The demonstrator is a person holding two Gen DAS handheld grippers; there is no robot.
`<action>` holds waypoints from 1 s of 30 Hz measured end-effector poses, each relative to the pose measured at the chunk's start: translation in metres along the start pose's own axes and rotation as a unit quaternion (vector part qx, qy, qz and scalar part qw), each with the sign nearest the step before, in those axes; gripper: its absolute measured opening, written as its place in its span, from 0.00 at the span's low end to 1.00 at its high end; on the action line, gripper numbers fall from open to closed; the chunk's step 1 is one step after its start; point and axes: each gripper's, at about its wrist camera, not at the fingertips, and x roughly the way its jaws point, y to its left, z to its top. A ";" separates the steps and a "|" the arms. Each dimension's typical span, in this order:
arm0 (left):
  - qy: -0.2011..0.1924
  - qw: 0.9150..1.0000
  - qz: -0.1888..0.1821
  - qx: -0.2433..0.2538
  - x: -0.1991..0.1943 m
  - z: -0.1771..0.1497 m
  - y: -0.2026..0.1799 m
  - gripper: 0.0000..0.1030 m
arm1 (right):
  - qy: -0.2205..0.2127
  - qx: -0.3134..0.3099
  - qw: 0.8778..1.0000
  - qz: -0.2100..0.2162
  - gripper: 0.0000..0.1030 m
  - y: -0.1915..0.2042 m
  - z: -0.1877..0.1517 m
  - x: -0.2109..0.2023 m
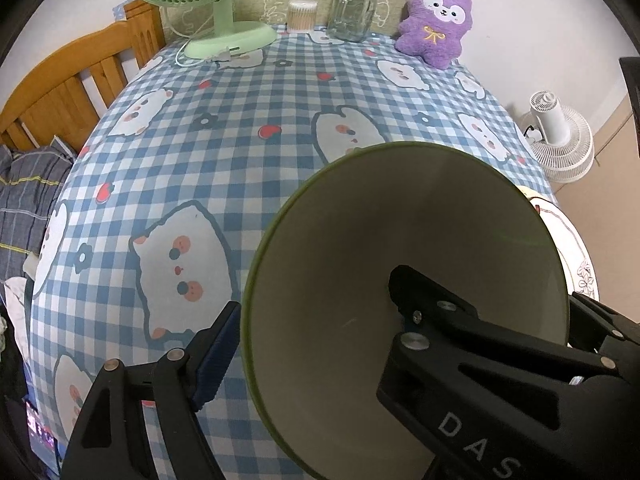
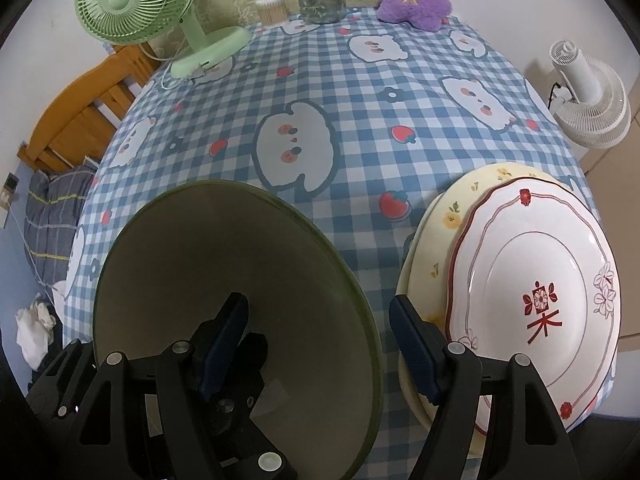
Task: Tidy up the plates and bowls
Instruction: 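Close both tools on the rim of the stacked bowls, then lift the stacked bowls with both tools and move them over the plates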
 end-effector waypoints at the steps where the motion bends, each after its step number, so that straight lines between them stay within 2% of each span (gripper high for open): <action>1: 0.000 1.000 -0.004 0.000 0.000 0.000 -0.001 0.78 | 0.001 0.000 1.000 0.001 0.72 0.000 0.000 0.000; 6: 0.005 0.999 -0.032 -0.001 -0.001 0.001 0.000 0.61 | 0.005 0.013 1.000 0.018 0.57 -0.001 0.001 0.000; 18: 0.014 1.000 -0.025 0.004 -0.005 0.000 -0.002 0.57 | 0.013 0.013 1.000 0.012 0.55 -0.001 0.000 -0.001; 22: 0.007 1.000 0.010 0.011 -0.008 0.001 -0.006 0.49 | 0.010 0.017 1.000 0.007 0.50 -0.003 0.000 -0.003; 30: 0.002 1.000 0.001 0.011 -0.006 0.002 -0.003 0.50 | 0.004 0.009 1.000 0.002 0.50 0.000 0.000 -0.003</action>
